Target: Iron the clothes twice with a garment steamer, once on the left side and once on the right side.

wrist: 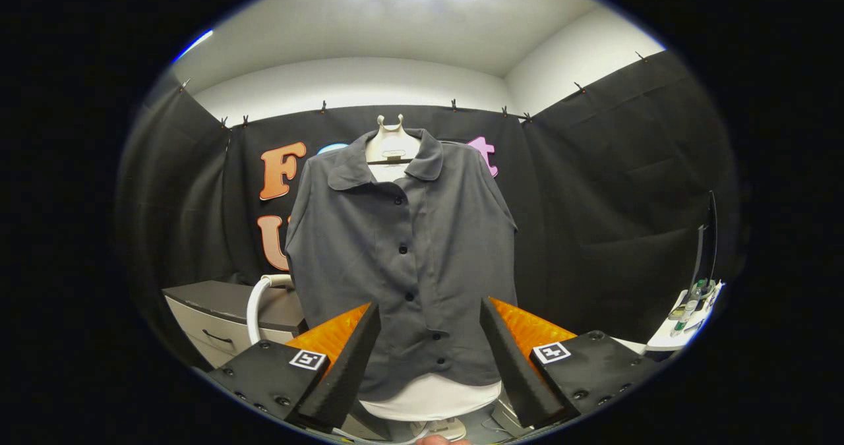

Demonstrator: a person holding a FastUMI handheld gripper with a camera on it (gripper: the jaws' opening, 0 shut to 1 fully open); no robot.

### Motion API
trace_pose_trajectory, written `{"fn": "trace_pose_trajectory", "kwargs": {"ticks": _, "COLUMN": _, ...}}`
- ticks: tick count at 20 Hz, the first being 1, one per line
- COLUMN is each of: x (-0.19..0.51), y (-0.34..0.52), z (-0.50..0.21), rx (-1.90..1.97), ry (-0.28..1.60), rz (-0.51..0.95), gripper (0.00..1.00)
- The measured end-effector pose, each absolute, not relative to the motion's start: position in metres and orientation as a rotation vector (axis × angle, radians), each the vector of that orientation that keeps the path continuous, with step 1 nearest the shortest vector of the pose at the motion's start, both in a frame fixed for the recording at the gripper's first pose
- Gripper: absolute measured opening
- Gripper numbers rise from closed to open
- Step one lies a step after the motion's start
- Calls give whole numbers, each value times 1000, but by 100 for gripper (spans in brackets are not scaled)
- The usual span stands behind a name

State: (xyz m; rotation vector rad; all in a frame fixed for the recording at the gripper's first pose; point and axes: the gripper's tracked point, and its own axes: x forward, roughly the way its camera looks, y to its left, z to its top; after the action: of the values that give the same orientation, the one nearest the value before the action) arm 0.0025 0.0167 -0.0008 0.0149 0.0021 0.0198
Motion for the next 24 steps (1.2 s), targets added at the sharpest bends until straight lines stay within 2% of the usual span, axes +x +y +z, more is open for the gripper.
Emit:
{"fn": "trace_pose_trajectory", "kwargs": {"ticks": 14, "x": 11, "y": 52, "z": 1, "rx": -3, "ry": 14, "rz": 56, "gripper": 98}}
{"fn": "trace_pose_trajectory", "kwargs": {"ticks": 24, "x": 53, "y": 207, "z": 76, "rx": 49, "ry": 6, "rz": 320, "gripper": 98}}
